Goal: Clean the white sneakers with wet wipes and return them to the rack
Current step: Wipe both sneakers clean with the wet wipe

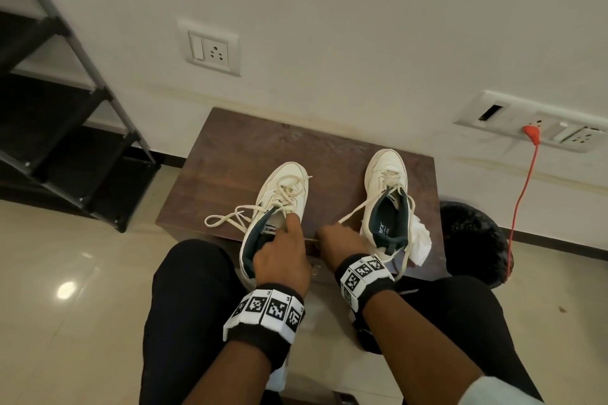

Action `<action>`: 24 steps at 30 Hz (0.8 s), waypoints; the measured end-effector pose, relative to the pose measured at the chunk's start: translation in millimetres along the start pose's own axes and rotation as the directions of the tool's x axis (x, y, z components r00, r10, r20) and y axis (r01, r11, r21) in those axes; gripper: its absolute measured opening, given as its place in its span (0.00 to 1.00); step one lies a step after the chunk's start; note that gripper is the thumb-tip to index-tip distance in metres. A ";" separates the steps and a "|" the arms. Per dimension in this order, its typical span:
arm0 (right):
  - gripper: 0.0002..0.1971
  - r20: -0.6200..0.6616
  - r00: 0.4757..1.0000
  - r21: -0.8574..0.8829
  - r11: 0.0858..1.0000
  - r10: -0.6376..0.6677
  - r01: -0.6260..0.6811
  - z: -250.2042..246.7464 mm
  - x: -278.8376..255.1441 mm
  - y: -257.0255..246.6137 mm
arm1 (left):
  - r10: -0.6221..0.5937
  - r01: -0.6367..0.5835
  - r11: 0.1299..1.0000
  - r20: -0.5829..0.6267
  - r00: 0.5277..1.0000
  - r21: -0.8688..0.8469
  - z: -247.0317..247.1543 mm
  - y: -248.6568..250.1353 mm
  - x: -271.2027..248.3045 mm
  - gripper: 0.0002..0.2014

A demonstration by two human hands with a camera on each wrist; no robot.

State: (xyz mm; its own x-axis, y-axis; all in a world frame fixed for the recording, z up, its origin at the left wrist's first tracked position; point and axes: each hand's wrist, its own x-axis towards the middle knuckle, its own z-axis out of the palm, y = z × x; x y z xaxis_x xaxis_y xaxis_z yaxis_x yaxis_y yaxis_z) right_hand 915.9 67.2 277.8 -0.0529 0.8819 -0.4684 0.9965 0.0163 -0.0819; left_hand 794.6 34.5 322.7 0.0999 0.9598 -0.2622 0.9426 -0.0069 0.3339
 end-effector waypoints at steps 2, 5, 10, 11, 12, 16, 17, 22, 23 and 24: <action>0.08 -0.090 0.991 0.073 0.993 0.099 -0.093 -12.2 -0.6 7.2 | -0.003 0.004 1.000 0.007 1.000 -0.009 -1.1 0.2 0.8 0.26; 0.10 -0.248 0.929 0.262 0.942 0.274 -0.208 -36.5 3.8 18.4 | -0.006 0.005 0.998 -0.013 1.000 -0.066 -3.0 4.9 2.1 0.21; 0.13 -0.345 0.766 0.568 0.770 0.542 -0.290 -68.9 18.7 30.8 | -0.003 -0.006 0.989 -0.061 0.998 -0.145 -8.9 19.1 12.0 0.17; 0.14 -0.349 0.715 0.631 0.716 0.606 -0.299 -75.5 19.3 37.4 | -0.002 -0.007 0.990 -0.059 0.998 -0.144 -8.7 19.8 13.9 0.18; 0.14 -0.356 0.665 0.675 0.673 0.656 -0.302 -81.6 20.3 46.5 | 0.001 -0.009 0.990 -0.058 0.998 -0.140 -7.4 19.9 15.2 0.19; 0.14 -0.395 0.578 0.763 0.605 0.714 -0.226 -101.6 22.0 83.5 | 0.038 -0.043 0.993 -0.045 0.998 -0.112 3.0 21.1 16.1 0.15; 0.12 -0.397 0.621 0.758 0.622 0.676 -0.193 -103.8 23.2 88.1 | 0.055 -0.059 0.993 -0.036 0.998 -0.101 5.9 22.9 16.9 0.14; 0.19 -0.406 0.747 0.685 0.717 0.526 -0.133 -93.4 19.6 96.7 | 0.150 -0.150 0.984 -0.004 0.989 -0.092 19.5 34.7 24.3 0.11; 0.16 -0.432 0.724 0.665 0.733 0.537 -0.146 -88.6 15.7 98.8 | 0.161 -0.161 0.983 0.001 0.987 -0.091 22.1 36.2 24.7 0.11; 0.15 -0.449 0.692 0.671 0.725 0.565 -0.157 -82.7 11.3 102.3 | 0.164 -0.163 0.983 0.002 0.986 -0.088 24.1 36.8 24.6 0.10</action>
State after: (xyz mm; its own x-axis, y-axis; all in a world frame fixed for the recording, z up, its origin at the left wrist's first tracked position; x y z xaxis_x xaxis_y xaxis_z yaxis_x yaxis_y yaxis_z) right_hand 1022.6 117.8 336.9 0.5556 0.8311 0.0250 0.6874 -0.4422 -0.5761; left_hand 839.4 51.2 306.7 0.2538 0.9452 -0.2054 0.8818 -0.1388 0.4507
